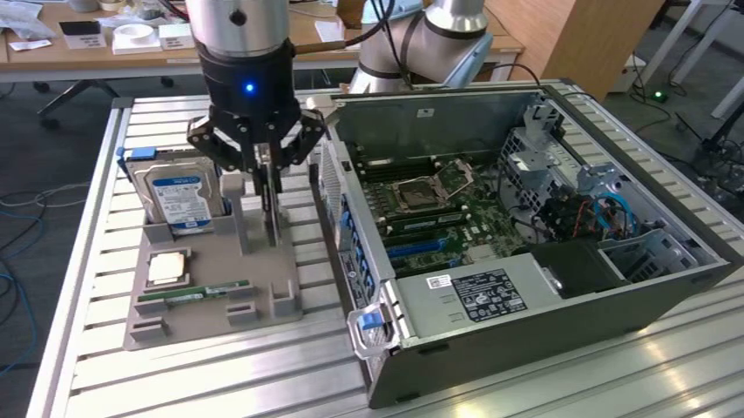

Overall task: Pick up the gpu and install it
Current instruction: 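Pick up the gpu and move the gpu toward the slot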

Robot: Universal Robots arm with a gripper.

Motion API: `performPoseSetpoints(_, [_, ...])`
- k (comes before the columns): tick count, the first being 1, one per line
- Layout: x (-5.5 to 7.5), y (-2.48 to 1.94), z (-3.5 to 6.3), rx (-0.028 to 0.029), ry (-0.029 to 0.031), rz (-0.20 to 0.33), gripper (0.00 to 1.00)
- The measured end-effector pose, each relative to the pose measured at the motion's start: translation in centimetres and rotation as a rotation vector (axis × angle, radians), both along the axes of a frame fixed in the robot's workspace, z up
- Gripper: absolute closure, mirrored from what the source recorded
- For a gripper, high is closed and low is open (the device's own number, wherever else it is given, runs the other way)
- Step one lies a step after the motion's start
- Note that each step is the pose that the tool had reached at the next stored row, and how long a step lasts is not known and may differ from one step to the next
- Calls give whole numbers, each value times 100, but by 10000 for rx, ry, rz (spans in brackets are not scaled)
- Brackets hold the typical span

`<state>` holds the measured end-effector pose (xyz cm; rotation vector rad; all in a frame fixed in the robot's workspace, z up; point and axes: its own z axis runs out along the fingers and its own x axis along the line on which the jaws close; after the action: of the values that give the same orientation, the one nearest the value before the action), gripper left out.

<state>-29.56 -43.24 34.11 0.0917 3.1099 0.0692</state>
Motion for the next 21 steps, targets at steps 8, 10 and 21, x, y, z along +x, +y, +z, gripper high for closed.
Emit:
performPoseSetpoints(8, [0, 0, 168, 0, 0, 0, 74])
performPoseSetpoints(10, [0, 0, 209, 0, 0, 0, 74])
performPoseSetpoints(21, [0, 0, 490, 0, 0, 0, 74])
